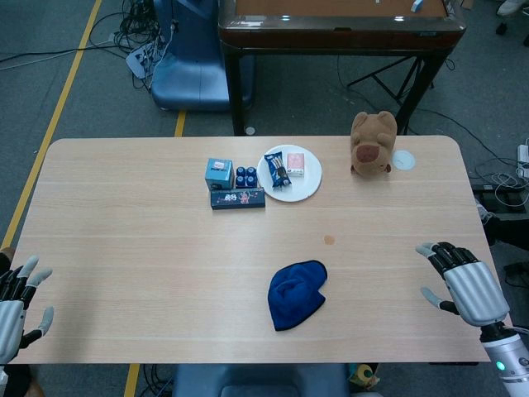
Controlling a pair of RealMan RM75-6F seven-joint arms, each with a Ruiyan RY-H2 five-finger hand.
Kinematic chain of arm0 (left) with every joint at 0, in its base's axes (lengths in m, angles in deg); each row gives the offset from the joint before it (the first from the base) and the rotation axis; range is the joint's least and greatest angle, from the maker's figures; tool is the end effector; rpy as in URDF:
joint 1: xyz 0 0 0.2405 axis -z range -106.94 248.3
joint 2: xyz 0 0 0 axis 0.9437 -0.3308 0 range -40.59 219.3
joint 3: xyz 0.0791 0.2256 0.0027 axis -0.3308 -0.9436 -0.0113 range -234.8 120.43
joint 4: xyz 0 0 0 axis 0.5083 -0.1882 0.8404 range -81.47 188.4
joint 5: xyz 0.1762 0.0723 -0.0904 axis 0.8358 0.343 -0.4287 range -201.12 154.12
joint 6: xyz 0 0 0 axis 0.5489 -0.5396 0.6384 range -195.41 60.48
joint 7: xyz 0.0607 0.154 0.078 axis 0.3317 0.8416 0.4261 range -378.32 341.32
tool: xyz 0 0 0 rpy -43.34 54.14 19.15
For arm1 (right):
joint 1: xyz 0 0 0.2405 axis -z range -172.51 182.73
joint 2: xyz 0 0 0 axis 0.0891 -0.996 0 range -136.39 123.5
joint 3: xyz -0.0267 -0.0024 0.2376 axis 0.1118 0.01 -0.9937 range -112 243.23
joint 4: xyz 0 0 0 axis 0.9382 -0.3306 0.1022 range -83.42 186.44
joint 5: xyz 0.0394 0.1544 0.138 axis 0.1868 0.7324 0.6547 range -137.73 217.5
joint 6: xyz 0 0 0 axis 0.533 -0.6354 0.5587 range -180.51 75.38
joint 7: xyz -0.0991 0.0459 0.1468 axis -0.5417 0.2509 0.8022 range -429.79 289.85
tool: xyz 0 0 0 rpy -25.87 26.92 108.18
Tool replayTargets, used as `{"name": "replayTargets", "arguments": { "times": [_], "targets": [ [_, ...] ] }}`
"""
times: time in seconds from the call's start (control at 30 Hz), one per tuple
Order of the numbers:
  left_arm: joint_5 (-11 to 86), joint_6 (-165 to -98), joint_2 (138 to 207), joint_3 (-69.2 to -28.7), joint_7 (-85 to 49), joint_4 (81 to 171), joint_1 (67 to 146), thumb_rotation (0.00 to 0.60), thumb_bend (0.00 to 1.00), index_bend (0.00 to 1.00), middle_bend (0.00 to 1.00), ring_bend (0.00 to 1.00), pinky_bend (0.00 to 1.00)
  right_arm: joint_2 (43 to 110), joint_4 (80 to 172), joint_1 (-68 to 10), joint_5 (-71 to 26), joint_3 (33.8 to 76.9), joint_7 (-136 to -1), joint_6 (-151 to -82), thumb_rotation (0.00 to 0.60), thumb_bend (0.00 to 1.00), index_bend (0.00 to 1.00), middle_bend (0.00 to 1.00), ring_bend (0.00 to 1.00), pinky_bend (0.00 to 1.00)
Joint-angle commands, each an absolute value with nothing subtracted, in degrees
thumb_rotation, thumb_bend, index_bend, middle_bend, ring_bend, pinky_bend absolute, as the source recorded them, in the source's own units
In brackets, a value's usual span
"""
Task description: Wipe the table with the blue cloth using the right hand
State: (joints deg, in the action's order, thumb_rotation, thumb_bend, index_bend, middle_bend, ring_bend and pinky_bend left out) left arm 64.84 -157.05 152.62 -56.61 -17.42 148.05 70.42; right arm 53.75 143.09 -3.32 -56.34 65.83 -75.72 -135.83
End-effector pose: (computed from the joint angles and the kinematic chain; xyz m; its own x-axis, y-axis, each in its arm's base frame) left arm -0.2984 0.1837 0.1552 0.3942 -0.0005 0.9190 0.9185 0.0322 -0.3940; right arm -0.2706 -0.2219 0.1448 0.5759 -0.0248 0.8172 -0.7970 -0.2396 0.5544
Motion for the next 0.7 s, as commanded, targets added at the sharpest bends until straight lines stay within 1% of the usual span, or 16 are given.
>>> {"name": "replayTargets", "arguments": {
  "times": [0.03, 0.27, 0.4, 0.53, 0.7],
  "targets": [
    [64.8, -156.9, 152.7, -56.6, -17.3, 148.0, 70.5, 0.600, 0.41, 0.18, 0.02, 0.06, 0.03, 53.8, 143.0, -3.4, -56.3, 65.9, -75.6, -135.7, 0.600, 0.30, 0.23, 0.26, 0.21, 0.31],
    [64.8, -157.2, 152.5, -56.7, -17.4, 148.3, 70.3, 0.600, 0.41, 0.18, 0.02, 0.06, 0.03, 53.8, 143.3, -3.8, -56.5, 66.0, -75.8, -135.1, 0.600, 0.30, 0.23, 0.26, 0.21, 0.31],
    [65.0, -157.5, 152.3, -56.7, -17.5, 148.6, 70.2, 0.600, 0.41, 0.18, 0.02, 0.06, 0.03, 54.1, 144.1, -4.9, -57.8, 66.4, -76.5, -133.5, 0.600, 0.30, 0.23, 0.26, 0.21, 0.31],
    [65.3, -157.5, 152.3, -56.9, -17.5, 148.7, 70.2, 0.600, 0.41, 0.18, 0.02, 0.06, 0.03, 55.2, 145.6, -7.0, -59.4, 67.2, -77.5, -130.0, 0.600, 0.30, 0.23, 0.26, 0.21, 0.31],
    [65.4, -157.7, 152.2, -57.1, -17.5, 149.1, 70.0, 0.600, 0.41, 0.18, 0.02, 0.06, 0.03, 57.0, 148.6, -10.7, -61.6, 67.9, -80.1, -124.1, 0.600, 0.29, 0.23, 0.26, 0.21, 0.31]
  ]
}}
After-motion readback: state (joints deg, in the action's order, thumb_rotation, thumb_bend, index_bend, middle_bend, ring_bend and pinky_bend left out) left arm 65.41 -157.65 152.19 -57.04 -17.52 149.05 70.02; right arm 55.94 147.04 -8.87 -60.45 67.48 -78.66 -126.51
